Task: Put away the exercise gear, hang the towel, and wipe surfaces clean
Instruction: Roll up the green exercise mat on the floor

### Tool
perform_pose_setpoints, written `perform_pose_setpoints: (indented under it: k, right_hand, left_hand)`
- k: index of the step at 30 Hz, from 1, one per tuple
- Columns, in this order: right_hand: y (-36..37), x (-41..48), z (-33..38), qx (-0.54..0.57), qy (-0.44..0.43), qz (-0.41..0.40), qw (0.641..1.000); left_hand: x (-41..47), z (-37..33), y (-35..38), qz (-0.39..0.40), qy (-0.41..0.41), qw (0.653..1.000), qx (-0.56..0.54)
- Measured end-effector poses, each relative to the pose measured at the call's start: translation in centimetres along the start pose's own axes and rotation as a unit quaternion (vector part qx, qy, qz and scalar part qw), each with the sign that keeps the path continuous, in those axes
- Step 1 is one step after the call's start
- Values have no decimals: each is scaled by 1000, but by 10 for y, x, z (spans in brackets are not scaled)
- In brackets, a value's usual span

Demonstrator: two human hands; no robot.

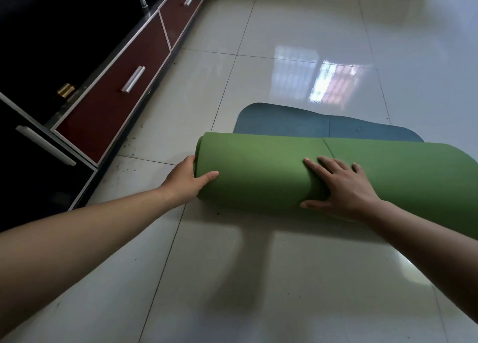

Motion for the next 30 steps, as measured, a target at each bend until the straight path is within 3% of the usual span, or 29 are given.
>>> perform_pose_setpoints:
  k: [11, 16, 19, 26, 30]
  right_hand:
    - [-12, -21, 32, 37, -49, 40, 997]
    - [-24, 1, 32, 59, -14, -21, 998]
    - [-20, 4, 39, 45, -24, -13, 999]
    - [-14, 18, 36, 27, -19, -23, 999]
    - [-16, 30, 38, 28, 1, -35, 999]
  left_hand:
    - [-48, 20, -21, 57, -121, 990, -41]
    - [-17, -3, -32, -25, -70, 997, 13]
    - [-3, -14, -33, -54, -49, 997, 28]
    - [2, -3, -31, -58, -24, 998, -11]
    - [-13, 17, -22, -44, -69, 995, -51]
Point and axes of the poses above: each hand's wrist, its own x-axis towards the middle knuckle, its own y-axis out of the palm, z = x × y, the point moved 4 cm from there along x, towards the middle knuckle, and after that the axes turned 4 degrees about -x, right-handed, at the moved point
